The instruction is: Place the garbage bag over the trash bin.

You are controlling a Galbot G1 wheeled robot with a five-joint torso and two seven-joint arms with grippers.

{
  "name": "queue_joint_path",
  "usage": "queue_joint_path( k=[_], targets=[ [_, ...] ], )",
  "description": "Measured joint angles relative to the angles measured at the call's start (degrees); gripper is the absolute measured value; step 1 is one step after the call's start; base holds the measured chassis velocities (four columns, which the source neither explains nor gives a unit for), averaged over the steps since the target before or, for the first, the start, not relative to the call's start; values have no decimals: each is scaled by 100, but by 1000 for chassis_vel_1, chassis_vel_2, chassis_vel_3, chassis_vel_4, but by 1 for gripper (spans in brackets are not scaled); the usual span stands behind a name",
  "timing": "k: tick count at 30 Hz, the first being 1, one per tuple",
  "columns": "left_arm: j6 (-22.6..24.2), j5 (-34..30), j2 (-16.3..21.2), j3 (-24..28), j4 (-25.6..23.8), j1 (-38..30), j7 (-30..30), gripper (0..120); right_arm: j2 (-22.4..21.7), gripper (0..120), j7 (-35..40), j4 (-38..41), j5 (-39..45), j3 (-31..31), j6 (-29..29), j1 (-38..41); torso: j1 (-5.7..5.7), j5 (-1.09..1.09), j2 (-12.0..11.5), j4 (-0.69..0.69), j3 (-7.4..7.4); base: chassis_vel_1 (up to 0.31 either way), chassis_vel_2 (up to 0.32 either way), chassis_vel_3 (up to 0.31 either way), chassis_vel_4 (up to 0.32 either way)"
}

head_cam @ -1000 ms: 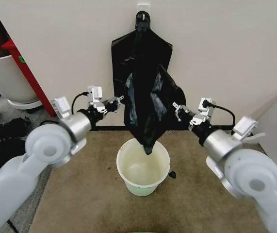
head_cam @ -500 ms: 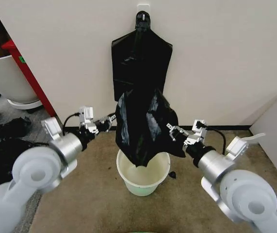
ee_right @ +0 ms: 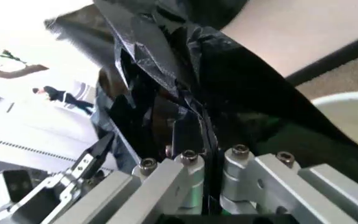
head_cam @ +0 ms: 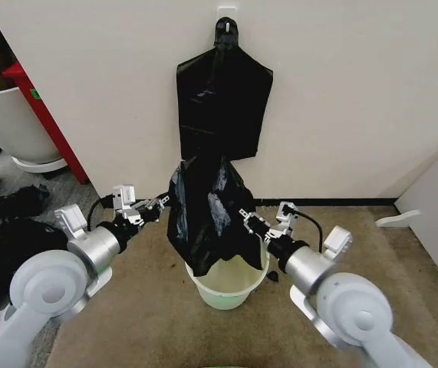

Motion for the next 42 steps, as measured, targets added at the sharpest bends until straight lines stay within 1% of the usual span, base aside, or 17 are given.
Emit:
queue_joint_path(
  k=[6,10,14,19,20,25,28,31,35,42],
  targets=[
    [-31,221,-133,272,188,78,31,0,41,0,-13,-116,-137,107,3,-336,0,2,0,0,0,0,0,0,0],
    [-45,426,-264,503,336,209,46,0,-49,0,203,-5,-111,231,-52,-674,0,1,0,-1,0,0,0,0,0],
    [-62,530,-321,566,323,388,37,0,-134,0,522,148,-97,316,-87,-950,0,1,0,0,0,0,0,0,0],
    [-45,531,-358,371,156,641,-38,0,-214,0,1151,454,-93,388,-99,-1299,0,1,0,-1,-1,0,0,0,0],
    [-45,531,-358,371,156,641,-38,0,-214,0,1151,454,-93,388,-99,-1299,0,1,0,-1,-1,0,0,0,0],
    [62,496,-466,77,40,910,-217,0,-137,0,1770,595,-58,385,-94,-1452,0,1,0,0,0,0,0,0,0],
    [79,504,-532,-72,8,1105,-231,0,-117,0,1980,663,-8,394,-75,-1546,0,1,0,0,0,0,0,0,0],
    [95,546,-627,-205,-41,1367,-233,0,-70,0,2158,741,23,400,-42,-1673,0,0,0,0,0,0,0,0,0],
    [99,643,-723,-239,-71,1612,-214,0,19,0,2369,821,133,369,-11,-1766,0,1,0,0,0,0,0,0,0],
    [100,875,-884,-192,15,1938,-128,0,251,0,2393,704,180,322,-33,-1875,0,1,0,0,0,0,0,0,0]
  ],
)
